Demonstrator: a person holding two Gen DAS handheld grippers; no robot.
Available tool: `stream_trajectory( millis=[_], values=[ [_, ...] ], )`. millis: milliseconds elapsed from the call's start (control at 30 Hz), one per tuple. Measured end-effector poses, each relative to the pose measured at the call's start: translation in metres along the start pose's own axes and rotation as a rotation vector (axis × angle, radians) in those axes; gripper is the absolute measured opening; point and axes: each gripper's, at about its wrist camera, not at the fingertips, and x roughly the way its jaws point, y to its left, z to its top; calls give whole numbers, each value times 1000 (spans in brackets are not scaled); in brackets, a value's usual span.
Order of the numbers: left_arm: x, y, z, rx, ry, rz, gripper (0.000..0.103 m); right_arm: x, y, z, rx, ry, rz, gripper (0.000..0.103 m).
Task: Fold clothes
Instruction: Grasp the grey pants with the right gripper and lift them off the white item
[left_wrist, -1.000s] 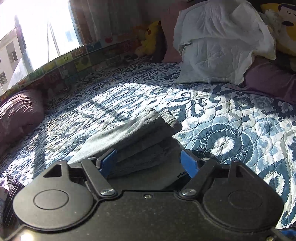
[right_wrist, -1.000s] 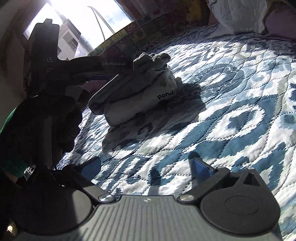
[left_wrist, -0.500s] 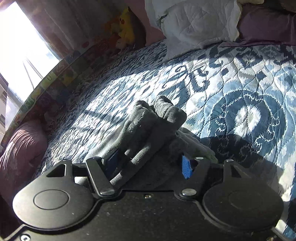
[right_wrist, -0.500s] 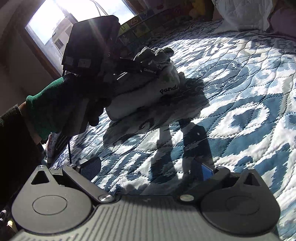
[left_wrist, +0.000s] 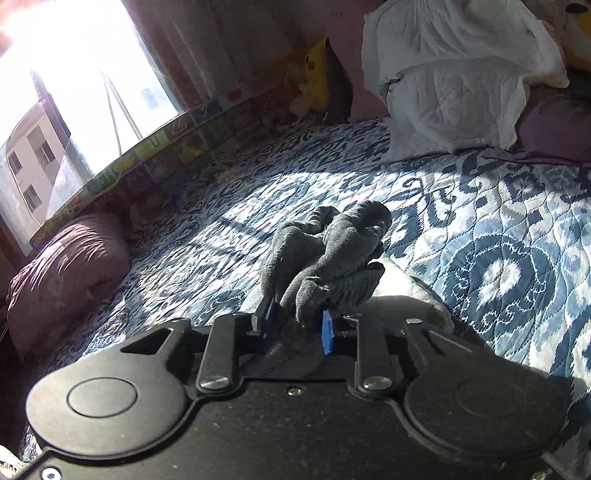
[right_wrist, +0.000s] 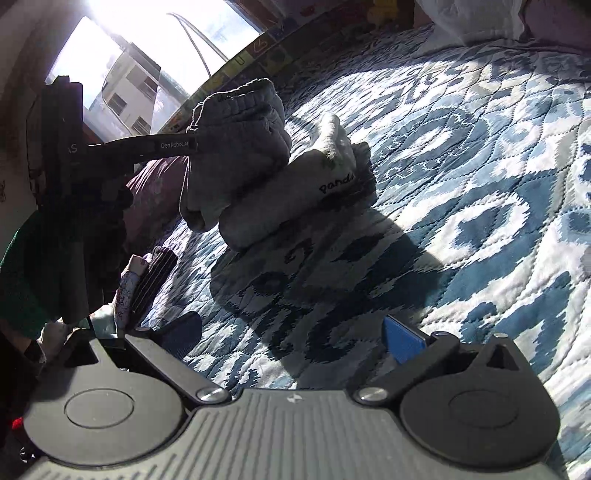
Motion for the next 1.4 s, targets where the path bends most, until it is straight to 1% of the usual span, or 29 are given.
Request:
stream_trajectory(
  millis=[67, 167, 233, 367, 467, 533, 600, 667, 733, 867, 967, 1033, 1100, 1133, 1167, 1200, 1233, 1267, 1300, 1333, 1400],
  values=[
    [-20, 10, -9, -23, 7, 9, 18, -2, -2, 1, 19, -2, 9, 103],
    [-55, 26, -25, -95, 9, 1, 18, -6, -5, 3, 48, -5, 22, 103],
    [-77, 29, -35, -118, 10, -8, 17, -9, -8, 4, 67, -7, 31, 103],
    [-126, 20, -62, -156, 7, -3, 16, -12, -12, 4, 82, -12, 37, 103],
    [-163, 7, -88, -178, 28, 7, 16, -19, -13, 4, 78, -22, 37, 103],
    [-186, -1, -106, -248, 53, 10, 15, -23, -14, 4, 74, -24, 33, 103],
    [-205, -13, -119, -265, 74, 19, 15, -26, -16, 3, 68, -26, 24, 103],
    [-223, -33, -131, -299, 90, -2, 15, -31, -20, 4, 64, -32, 13, 103],
    [-235, -62, -137, -291, 101, 0, 15, -36, -24, 4, 59, -37, 2, 103],
    [-240, -105, -142, -303, 132, -71, 15, -46, -31, 5, 50, -48, -19, 103],
    [-228, -132, -135, -290, 150, -128, 16, -54, -38, 7, 42, -61, -38, 103],
    [-219, -143, -132, -283, 163, -180, 18, -64, -43, 3, 37, -72, -50, 103],
    [-219, -143, -133, -314, 154, -267, 23, -68, -47, 3, 40, -78, -54, 103],
    [-225, -140, -132, -312, 133, -279, 25, -70, -49, 2, 43, -76, -49, 103],
    [-230, -137, -132, -306, 115, -271, 33, -71, -50, 0, 47, -68, -40, 103],
    [-236, -128, -133, -304, 93, -253, 49, -72, -50, -1, 49, -56, -30, 103],
    [-239, -114, -137, -332, 88, -217, 55, -72, -48, -5, 49, -39, -16, 103],
    [-242, -98, -141, -363, 85, -178, 58, -73, -45, -10, 50, -18, 0, 103],
    [-241, -85, -146, -392, 92, -150, 58, -75, -42, -14, 50, 3, 17, 103],
    [-238, -66, -155, -437, 107, -116, 59, -74, -40, -18, 53, 18, 31, 103],
    [-230, -28, -176, -538, 136, -53, 65, -68, -37, -24, 67, 38, 58, 103]
  ],
)
